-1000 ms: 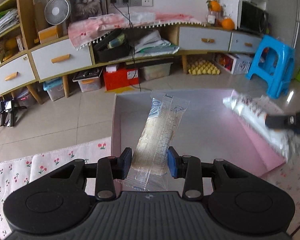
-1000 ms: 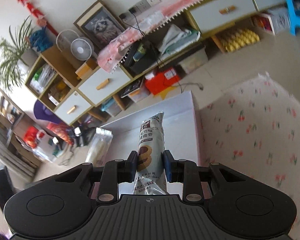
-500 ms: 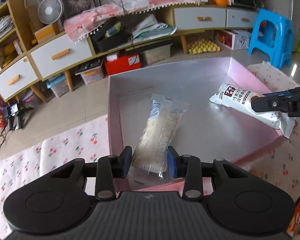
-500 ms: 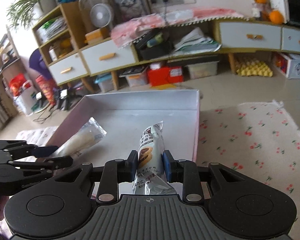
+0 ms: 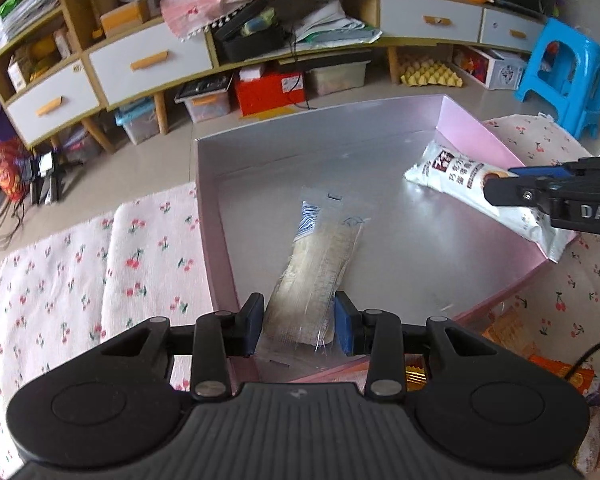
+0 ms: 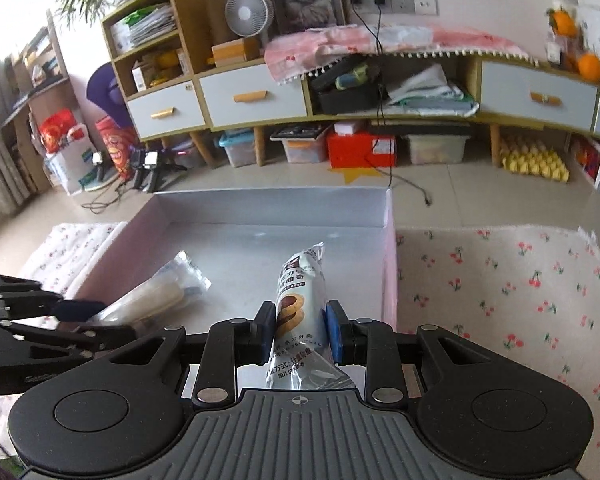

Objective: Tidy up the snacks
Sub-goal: 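Carry both packs into the pink box and open both tools to release, then withdraw both tools from the box back to the snack pile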

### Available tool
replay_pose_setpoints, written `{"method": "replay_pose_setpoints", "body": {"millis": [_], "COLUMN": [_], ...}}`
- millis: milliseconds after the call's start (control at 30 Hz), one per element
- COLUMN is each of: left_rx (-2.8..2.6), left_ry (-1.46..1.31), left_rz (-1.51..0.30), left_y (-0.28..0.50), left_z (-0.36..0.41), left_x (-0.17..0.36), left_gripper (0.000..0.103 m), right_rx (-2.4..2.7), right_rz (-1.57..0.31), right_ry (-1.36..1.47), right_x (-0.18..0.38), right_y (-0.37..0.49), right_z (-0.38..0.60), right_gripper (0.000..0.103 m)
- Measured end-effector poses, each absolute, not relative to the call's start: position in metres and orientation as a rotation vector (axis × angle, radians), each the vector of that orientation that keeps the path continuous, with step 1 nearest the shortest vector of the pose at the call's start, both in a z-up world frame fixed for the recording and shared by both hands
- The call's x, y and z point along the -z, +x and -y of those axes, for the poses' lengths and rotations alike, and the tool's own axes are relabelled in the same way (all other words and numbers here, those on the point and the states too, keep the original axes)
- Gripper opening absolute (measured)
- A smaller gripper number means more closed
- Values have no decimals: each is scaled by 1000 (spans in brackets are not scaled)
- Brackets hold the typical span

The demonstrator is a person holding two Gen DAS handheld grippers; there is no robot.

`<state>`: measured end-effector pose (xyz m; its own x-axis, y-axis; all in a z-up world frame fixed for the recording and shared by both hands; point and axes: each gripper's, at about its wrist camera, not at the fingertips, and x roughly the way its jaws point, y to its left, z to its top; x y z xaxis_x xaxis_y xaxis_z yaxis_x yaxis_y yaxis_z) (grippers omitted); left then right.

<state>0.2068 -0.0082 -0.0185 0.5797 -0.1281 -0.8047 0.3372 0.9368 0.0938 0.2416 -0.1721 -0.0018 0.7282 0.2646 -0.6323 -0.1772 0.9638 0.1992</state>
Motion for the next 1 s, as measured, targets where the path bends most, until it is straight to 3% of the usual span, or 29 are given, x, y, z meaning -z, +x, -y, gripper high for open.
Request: {"method": "replay_pose_setpoints", "body": {"millis": [233, 300, 367, 400, 433, 533, 633, 1000], "left_rx": [249, 247, 256, 254, 245, 241, 235, 200], "left_ry": [240, 236, 227, 225, 226, 212, 179, 181], "left_rz": [-885, -867, -855, -848, -837, -826, -835, -799], "left_y": [207, 206, 201, 199, 196, 191, 183, 143], "left_z": [12, 13, 11, 12, 12, 10, 7, 1], "left_x": [21, 21, 20, 18, 15, 7, -3, -41], "left_gripper": [35, 37, 44, 53, 60, 64, 76, 93], "right_rx": [-166, -176, -180, -176, -173, -171, -150, -55], "right_rz": [-663, -649, -643, -638, -634, -657, -670, -727], "right_ry": [2, 31, 61, 68, 76, 99, 92, 81], "right_x": [6, 2, -7, -12, -17, -33, -47, -79], "right_y": [242, 238, 235, 234, 232, 225, 213, 162], "right_z": [153, 155, 160, 162, 163, 169, 170, 176], "right_gripper": [28, 36, 48, 51, 51, 52, 61, 87]}}
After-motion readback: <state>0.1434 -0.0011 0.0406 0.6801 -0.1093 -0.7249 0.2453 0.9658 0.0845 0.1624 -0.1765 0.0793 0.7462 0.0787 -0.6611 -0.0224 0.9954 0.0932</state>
